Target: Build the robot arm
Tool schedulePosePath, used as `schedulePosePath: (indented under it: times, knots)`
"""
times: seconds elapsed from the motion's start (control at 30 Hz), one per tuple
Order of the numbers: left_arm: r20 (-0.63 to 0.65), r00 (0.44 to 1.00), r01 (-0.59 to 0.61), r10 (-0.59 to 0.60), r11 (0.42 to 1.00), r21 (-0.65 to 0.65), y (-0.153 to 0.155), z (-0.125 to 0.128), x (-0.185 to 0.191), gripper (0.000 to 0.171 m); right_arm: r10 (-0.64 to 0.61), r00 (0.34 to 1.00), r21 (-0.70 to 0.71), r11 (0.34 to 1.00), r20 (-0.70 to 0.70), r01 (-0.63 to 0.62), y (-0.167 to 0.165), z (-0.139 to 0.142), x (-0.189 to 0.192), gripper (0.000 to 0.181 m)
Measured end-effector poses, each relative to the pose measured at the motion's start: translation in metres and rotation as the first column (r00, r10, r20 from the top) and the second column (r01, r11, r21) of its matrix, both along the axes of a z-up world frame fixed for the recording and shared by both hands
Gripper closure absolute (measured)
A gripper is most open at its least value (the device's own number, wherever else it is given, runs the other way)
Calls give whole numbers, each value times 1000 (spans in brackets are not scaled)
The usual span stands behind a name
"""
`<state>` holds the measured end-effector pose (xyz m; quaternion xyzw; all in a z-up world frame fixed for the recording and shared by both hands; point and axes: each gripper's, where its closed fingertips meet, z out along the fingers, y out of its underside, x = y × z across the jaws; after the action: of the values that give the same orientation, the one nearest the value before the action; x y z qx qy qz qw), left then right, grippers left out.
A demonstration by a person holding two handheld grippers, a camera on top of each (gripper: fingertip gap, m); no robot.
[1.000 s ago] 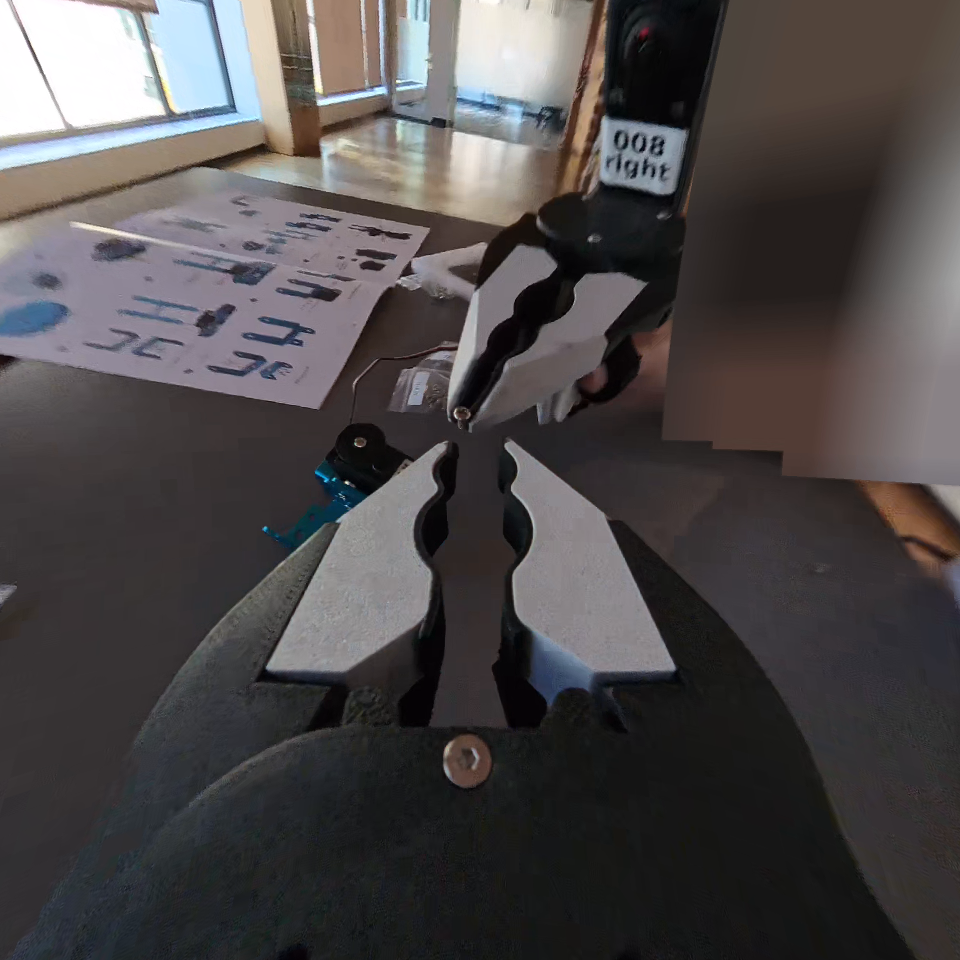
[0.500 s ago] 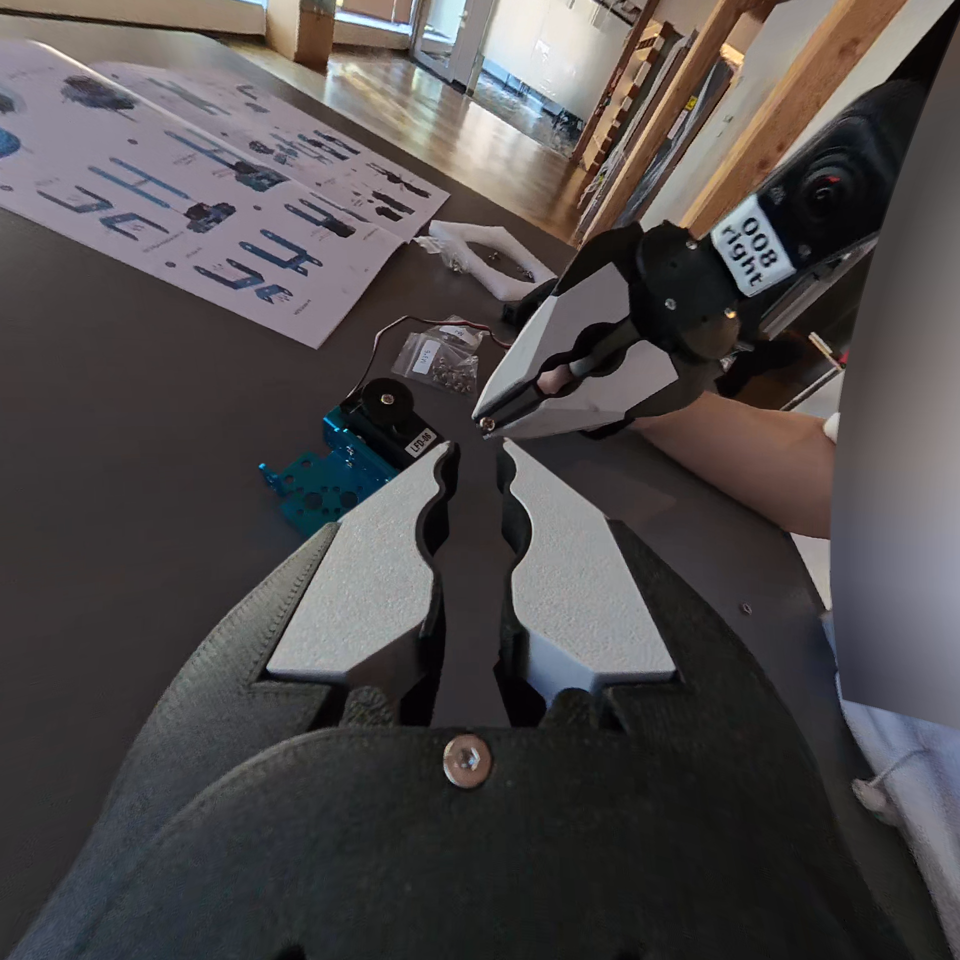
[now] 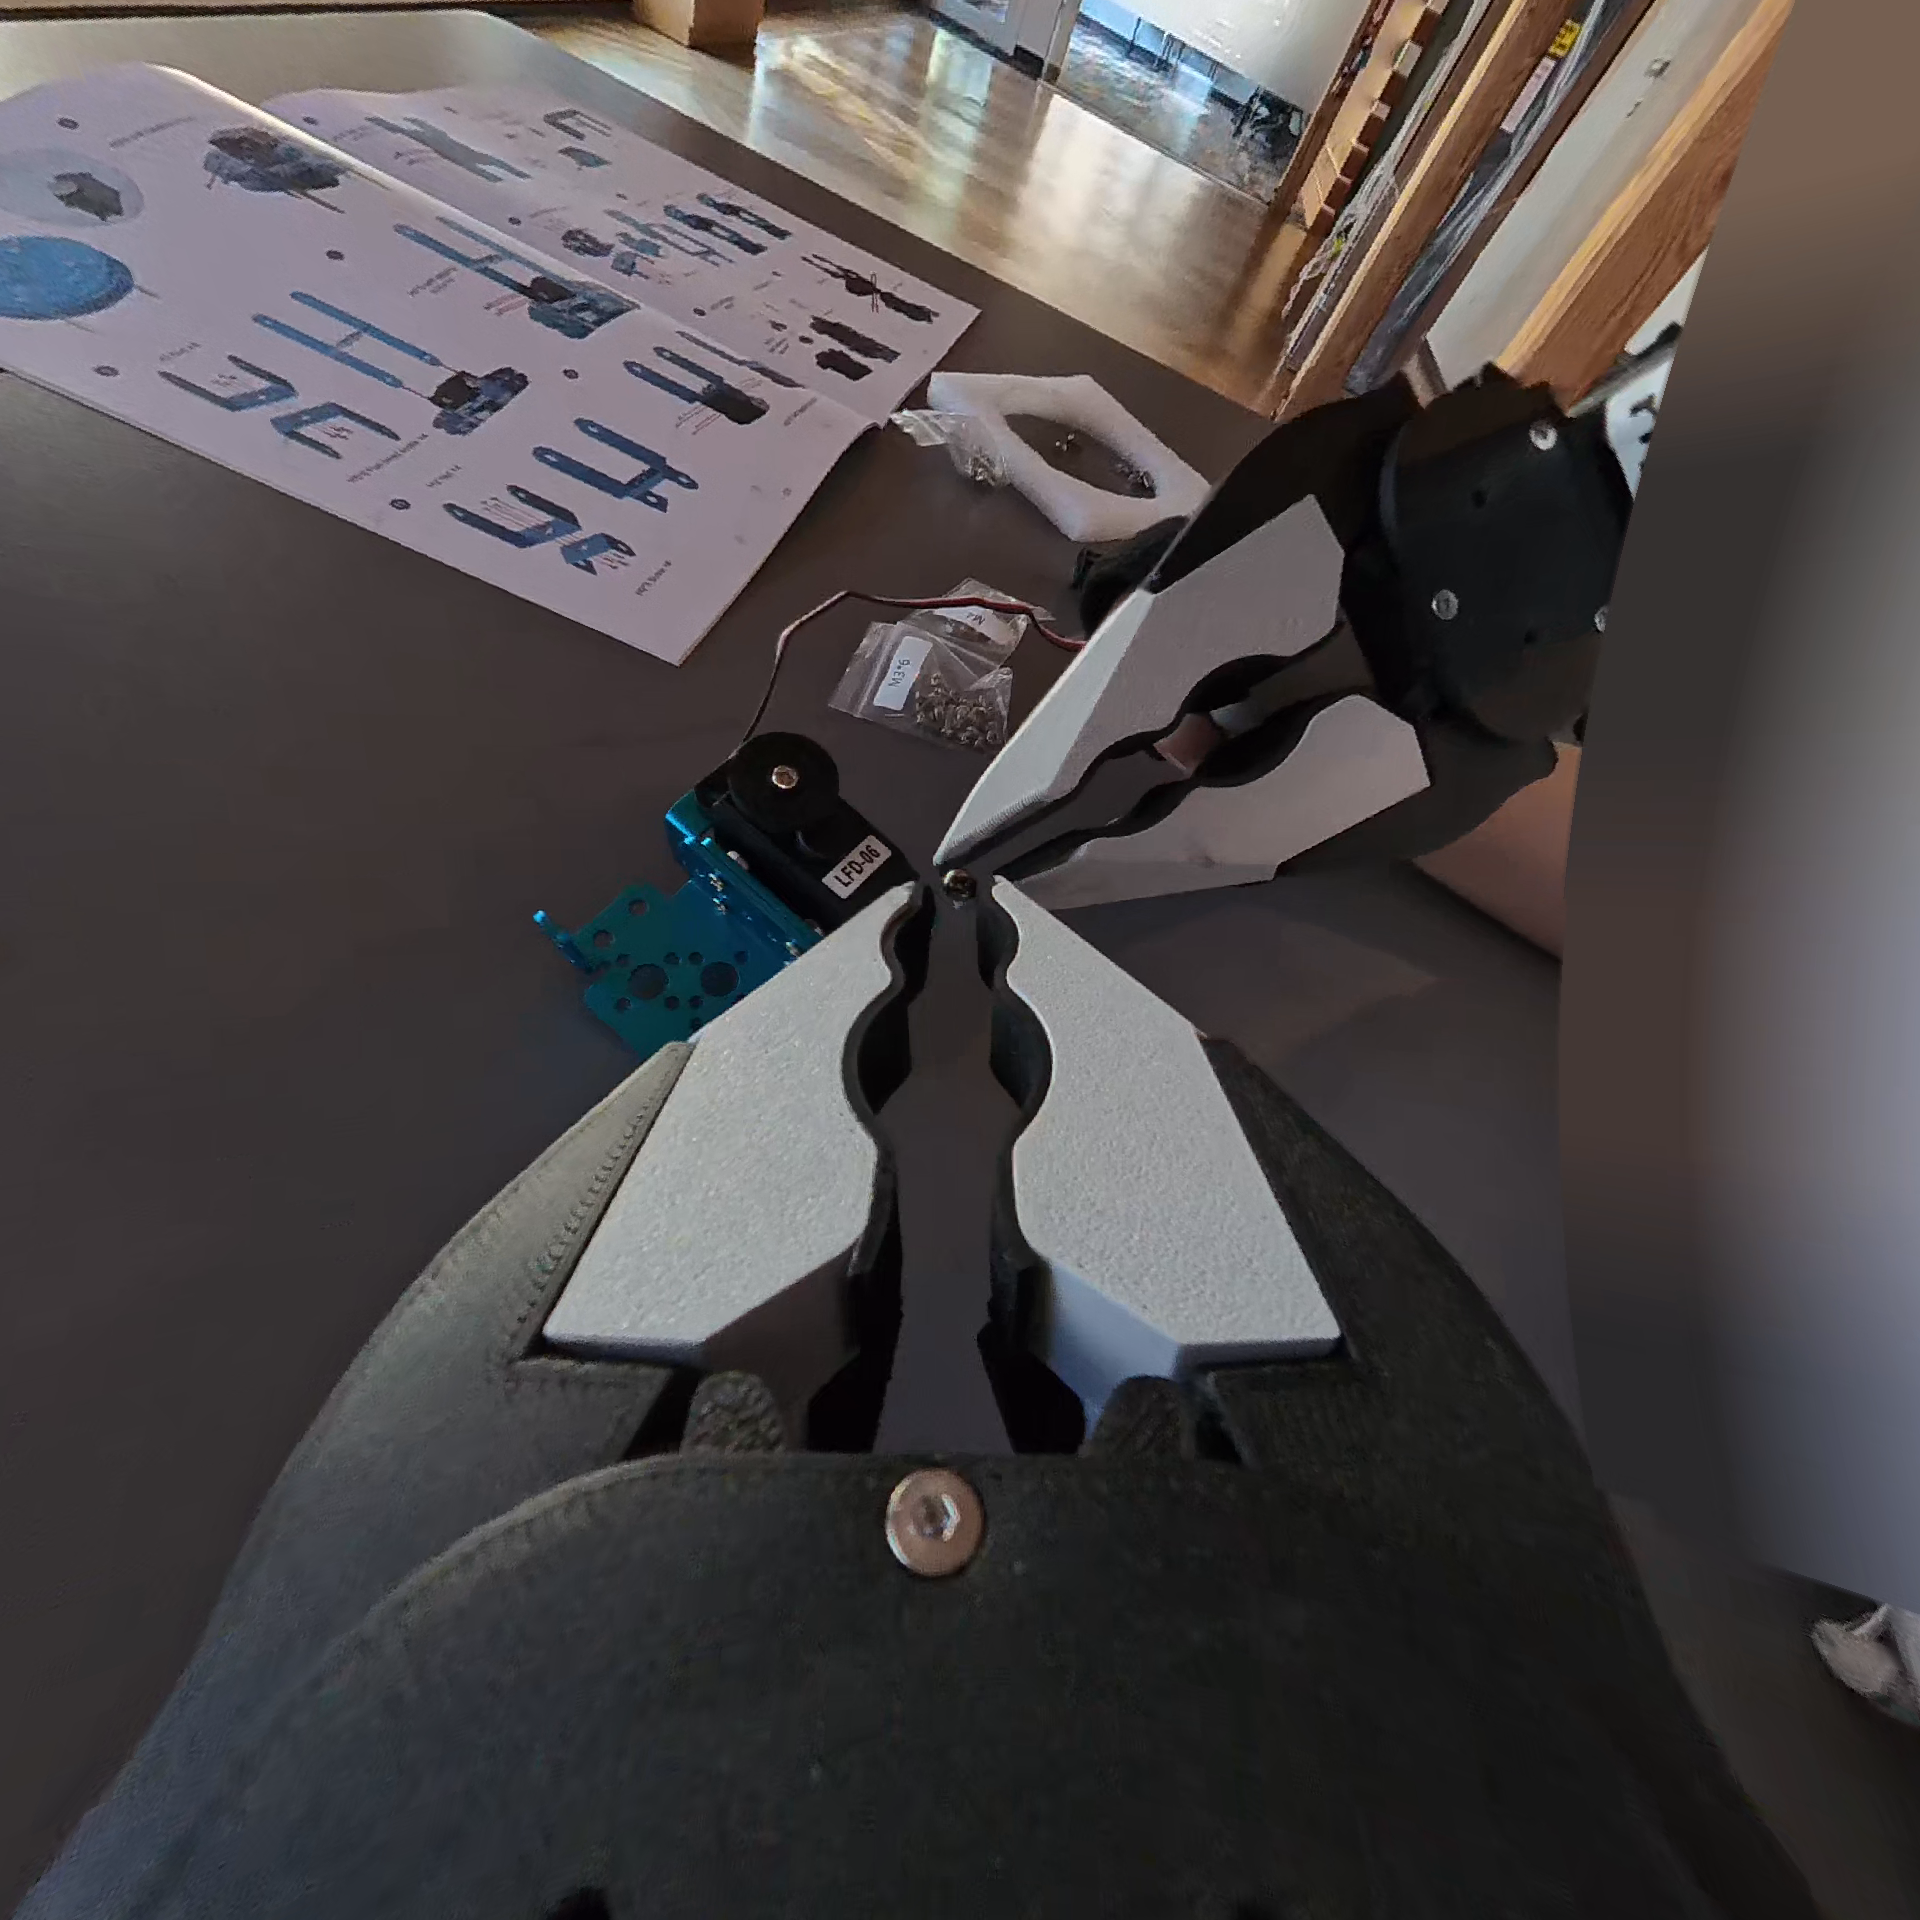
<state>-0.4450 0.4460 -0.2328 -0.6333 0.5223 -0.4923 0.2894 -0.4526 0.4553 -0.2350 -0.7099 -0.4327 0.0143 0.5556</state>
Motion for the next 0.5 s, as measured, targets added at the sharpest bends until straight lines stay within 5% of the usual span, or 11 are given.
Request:
schedulePosePath:
  times: [0.23, 0.5]
  knots:
    - [-25, 1000, -16, 15, 1000, -21, 0, -3, 0, 167, -26, 992, 42, 999, 122, 21, 1, -4, 0, 178]
    - [7, 1000, 19, -18, 996, -92, -3, 1, -2, 171, 1, 999, 8, 1000, 33, -1, -2, 0, 2, 168]
